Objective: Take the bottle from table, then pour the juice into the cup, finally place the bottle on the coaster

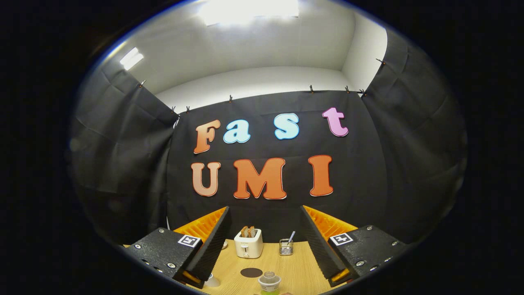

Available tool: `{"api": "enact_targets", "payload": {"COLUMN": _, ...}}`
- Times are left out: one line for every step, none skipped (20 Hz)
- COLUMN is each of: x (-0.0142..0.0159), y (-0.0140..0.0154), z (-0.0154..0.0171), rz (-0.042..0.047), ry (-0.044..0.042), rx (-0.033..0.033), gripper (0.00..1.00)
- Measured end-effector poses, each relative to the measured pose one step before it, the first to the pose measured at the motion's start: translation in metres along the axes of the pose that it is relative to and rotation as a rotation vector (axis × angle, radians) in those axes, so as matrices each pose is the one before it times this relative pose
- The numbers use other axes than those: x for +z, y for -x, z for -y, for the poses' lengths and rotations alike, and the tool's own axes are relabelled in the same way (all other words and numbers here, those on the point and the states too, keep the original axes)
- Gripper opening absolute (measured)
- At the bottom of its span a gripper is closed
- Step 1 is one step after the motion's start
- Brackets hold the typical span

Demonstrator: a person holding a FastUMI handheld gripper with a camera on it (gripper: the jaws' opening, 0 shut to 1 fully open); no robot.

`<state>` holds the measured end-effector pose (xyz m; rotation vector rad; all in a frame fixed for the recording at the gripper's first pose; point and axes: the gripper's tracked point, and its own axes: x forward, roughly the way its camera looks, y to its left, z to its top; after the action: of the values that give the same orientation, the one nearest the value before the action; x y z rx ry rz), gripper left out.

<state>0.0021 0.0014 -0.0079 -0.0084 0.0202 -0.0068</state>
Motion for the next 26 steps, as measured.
{"api": "enact_targets", "payload": {"x": -0.00317, "y": -0.00158, "z": -0.00109, "rz": -0.00515, "ry": 0.00201, "rx": 0.00211, "gripper": 0.99}}
{"api": "enact_targets", "payload": {"x": -0.00555, "y": -0.00146, "z": -0.00122, "rz": -0.00428, "ry": -0.00092, "rx": 0.00264, "gripper": 0.99}}
{"api": "enact_targets", "payload": {"x": -0.00909, "y": -0.00260, "z": -0.00368, "rz": -0.00738, "ry": -0.00167, "rx": 0.00543, "gripper": 0.99}}
{"api": "enact_targets", "payload": {"x": -0.00877, "y": 0.00000, "z": -0.00266, "rz": -0.00861, "ry": -0.00598, "rx": 0.00564, "gripper": 0.99}}
{"api": "enact_targets", "payload": {"x": -0.00701, "y": 0.00307, "z": -0.00009, "rz": -0.01043, "ry": -0.00992, "rx": 0.00507, "gripper": 0.99}}
{"api": "enact_targets", "payload": {"x": -0.00792, "y": 0.00129, "z": 0.00026, "rz": -0.00803, "ry": -0.01497, "rx": 0.00355, "gripper": 0.99}}
{"api": "enact_targets", "payload": {"x": -0.00887, "y": -0.00062, "z": -0.00066, "rz": -0.00917, "ry": -0.01496, "rx": 0.00277, "gripper": 0.99}}
{"api": "enact_targets", "payload": {"x": -0.01134, "y": -0.00075, "z": -0.00050, "rz": -0.01390, "ry": -0.01222, "rx": 0.00701, "gripper": 0.99}}
{"api": "enact_targets", "payload": {"x": -0.01247, "y": 0.00003, "z": -0.00176, "rz": -0.01461, "ry": -0.00949, "rx": 0.00823, "gripper": 0.99}}
{"api": "enact_targets", "payload": {"x": -0.01178, "y": -0.00149, "z": -0.00219, "rz": -0.01540, "ry": -0.00453, "rx": 0.01073, "gripper": 0.99}}
{"api": "enact_targets", "payload": {"x": -0.01057, "y": -0.00166, "z": -0.00006, "rz": -0.01527, "ry": -0.00233, "rx": 0.00589, "gripper": 0.99}}
{"api": "enact_targets", "payload": {"x": -0.01057, "y": -0.00177, "z": 0.00066, "rz": -0.01502, "ry": 0.00048, "rx": 0.00283, "gripper": 0.99}}
{"api": "enact_targets", "payload": {"x": -0.01115, "y": -0.00150, "z": 0.00214, "rz": -0.01399, "ry": -0.00002, "rx": -0.00485, "gripper": 0.99}}
{"api": "enact_targets", "payload": {"x": -0.01166, "y": -0.00169, "z": 0.00120, "rz": -0.01215, "ry": 0.00169, "rx": -0.00110, "gripper": 0.99}}
{"api": "enact_targets", "payload": {"x": -0.01261, "y": 0.00001, "z": -0.00053, "rz": -0.01425, "ry": 0.00429, "rx": -0.00088, "gripper": 0.99}}
{"api": "enact_targets", "payload": {"x": -0.01345, "y": -0.00085, "z": 0.00017, "rz": -0.01448, "ry": 0.00563, "rx": 0.00170, "gripper": 0.99}}
{"api": "enact_targets", "payload": {"x": -0.01273, "y": -0.00070, "z": 0.00004, "rz": -0.01057, "ry": 0.00870, "rx": -0.00334, "gripper": 0.99}}
{"api": "enact_targets", "payload": {"x": -0.01089, "y": -0.00098, "z": 0.00233, "rz": -0.00876, "ry": 0.01164, "rx": -0.01024, "gripper": 0.99}}
{"api": "enact_targets", "payload": {"x": -0.01227, "y": -0.00158, "z": 0.00480, "rz": -0.00963, "ry": 0.00926, "rx": -0.01718, "gripper": 0.99}}
{"api": "enact_targets", "payload": {"x": -0.01083, "y": -0.00209, "z": 0.00390, "rz": -0.01267, "ry": 0.00496, "rx": -0.01767, "gripper": 0.99}}
{"api": "enact_targets", "payload": {"x": -0.01164, "y": -0.00106, "z": 0.00265, "rz": -0.02137, "ry": 0.00165, "rx": -0.01316, "gripper": 0.99}}
{"api": "enact_targets", "payload": {"x": -0.01156, "y": -0.00213, "z": 0.00155, "rz": -0.01960, "ry": -0.00152, "rx": -0.00682, "gripper": 0.99}}
{"api": "enact_targets", "payload": {"x": -0.00983, "y": -0.00200, "z": -0.00078, "rz": -0.01456, "ry": -0.00285, "rx": -0.00473, "gripper": 0.99}}
{"api": "enact_targets", "payload": {"x": -0.00848, "y": -0.00231, "z": -0.00044, "rz": -0.01091, "ry": 0.00135, "rx": -0.00181, "gripper": 0.99}}
{"api": "enact_targets", "payload": {"x": -0.00729, "y": -0.00349, "z": 0.00200, "rz": -0.00643, "ry": 0.00143, "rx": -0.00967, "gripper": 0.99}}
{"api": "enact_targets", "payload": {"x": -0.00898, "y": -0.00337, "z": 0.00055, "rz": -0.01312, "ry": 0.00187, "rx": -0.00140, "gripper": 0.99}}
